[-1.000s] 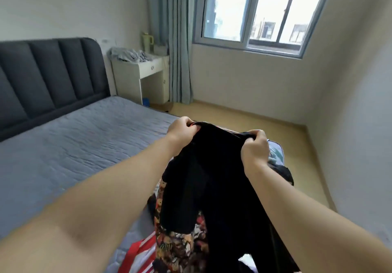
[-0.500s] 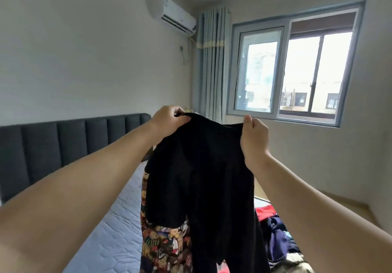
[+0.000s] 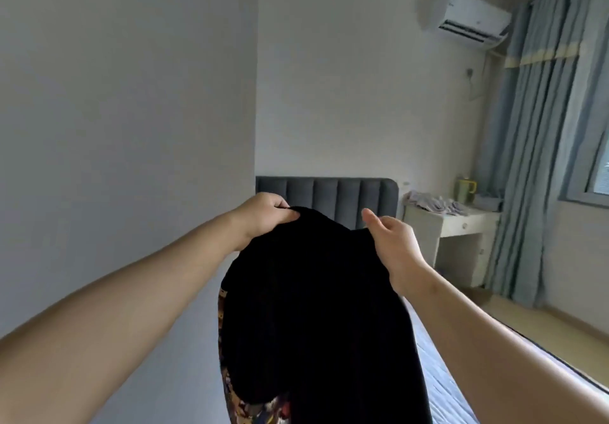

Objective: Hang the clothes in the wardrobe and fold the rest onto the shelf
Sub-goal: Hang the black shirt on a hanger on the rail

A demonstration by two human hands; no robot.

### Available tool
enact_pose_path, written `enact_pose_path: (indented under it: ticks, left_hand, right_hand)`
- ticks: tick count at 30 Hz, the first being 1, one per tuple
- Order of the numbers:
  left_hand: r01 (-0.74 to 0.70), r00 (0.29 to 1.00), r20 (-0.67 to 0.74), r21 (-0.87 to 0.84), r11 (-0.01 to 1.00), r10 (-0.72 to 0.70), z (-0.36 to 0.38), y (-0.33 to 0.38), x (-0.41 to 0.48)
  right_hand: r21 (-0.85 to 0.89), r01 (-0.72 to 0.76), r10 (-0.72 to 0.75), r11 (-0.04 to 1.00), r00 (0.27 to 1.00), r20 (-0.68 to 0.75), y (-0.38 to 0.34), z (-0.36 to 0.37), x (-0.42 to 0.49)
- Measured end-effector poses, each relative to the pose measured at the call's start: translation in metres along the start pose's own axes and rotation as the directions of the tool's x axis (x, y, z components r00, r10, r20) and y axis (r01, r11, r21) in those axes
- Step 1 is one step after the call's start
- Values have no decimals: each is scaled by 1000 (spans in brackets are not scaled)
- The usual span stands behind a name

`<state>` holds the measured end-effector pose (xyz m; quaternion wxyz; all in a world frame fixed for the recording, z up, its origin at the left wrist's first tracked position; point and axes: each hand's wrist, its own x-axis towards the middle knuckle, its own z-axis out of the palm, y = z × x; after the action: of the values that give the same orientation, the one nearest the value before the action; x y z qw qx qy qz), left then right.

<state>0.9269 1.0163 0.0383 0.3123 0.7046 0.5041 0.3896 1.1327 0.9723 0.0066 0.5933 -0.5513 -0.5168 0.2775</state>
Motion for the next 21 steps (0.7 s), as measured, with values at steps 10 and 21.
enact_pose_path:
  ticks: [10, 21]
  left_hand:
    - [280, 943, -224, 126, 952, -248, -170, -78, -124]
    - [485, 709, -666, 221, 846, -232, -357, -152, -324]
  right_hand:
    - [-276, -15, 259, 961, 397, 881, -33, 193, -76]
    - [24, -363, 70, 931, 243, 967, -121, 415, -239]
